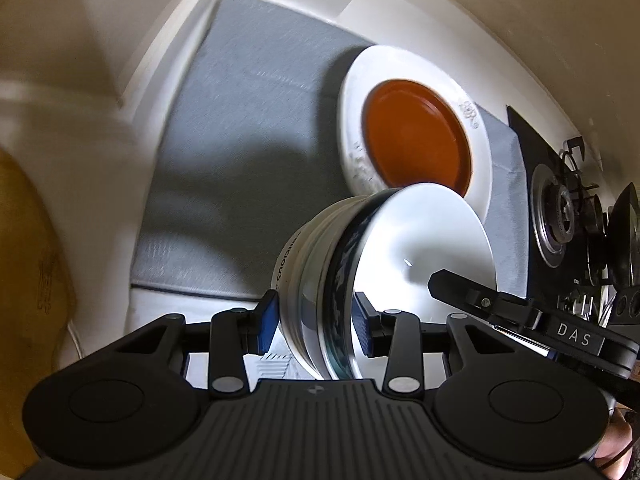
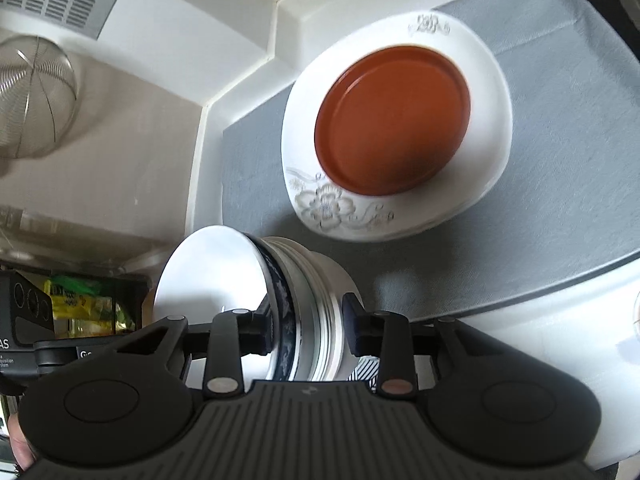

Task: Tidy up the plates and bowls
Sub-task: 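Lower the nested bowls onto the brown plate with both grippers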

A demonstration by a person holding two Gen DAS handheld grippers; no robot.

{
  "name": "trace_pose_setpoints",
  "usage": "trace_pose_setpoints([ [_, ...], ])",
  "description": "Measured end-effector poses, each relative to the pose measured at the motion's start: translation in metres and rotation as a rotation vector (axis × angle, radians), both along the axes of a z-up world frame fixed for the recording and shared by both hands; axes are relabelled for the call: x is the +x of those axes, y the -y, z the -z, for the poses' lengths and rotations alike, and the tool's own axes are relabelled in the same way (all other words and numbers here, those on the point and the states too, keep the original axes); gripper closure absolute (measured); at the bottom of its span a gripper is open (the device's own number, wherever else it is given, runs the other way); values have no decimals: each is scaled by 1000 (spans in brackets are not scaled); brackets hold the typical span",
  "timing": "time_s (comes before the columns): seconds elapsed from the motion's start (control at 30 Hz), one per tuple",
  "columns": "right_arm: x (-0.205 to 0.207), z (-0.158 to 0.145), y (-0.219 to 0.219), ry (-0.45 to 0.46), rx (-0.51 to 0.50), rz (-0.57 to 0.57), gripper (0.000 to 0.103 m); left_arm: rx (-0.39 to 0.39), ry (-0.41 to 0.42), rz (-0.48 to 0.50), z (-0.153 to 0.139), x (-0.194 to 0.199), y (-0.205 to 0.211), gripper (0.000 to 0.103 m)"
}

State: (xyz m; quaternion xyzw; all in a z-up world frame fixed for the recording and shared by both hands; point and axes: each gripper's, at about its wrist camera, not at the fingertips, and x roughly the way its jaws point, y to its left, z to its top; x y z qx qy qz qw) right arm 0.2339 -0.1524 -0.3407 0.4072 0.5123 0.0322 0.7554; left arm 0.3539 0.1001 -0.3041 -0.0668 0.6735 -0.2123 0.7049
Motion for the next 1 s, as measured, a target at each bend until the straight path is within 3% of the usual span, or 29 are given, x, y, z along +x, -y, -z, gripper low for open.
trace_pose_setpoints([
  [0.6, 49, -20, 68, 51, -67, 97, 66, -25, 68, 75, -23, 60, 68, 60],
  [1.0, 83, -13, 108, 63, -120, 139, 67, -51, 66, 112, -8, 105, 118, 59],
])
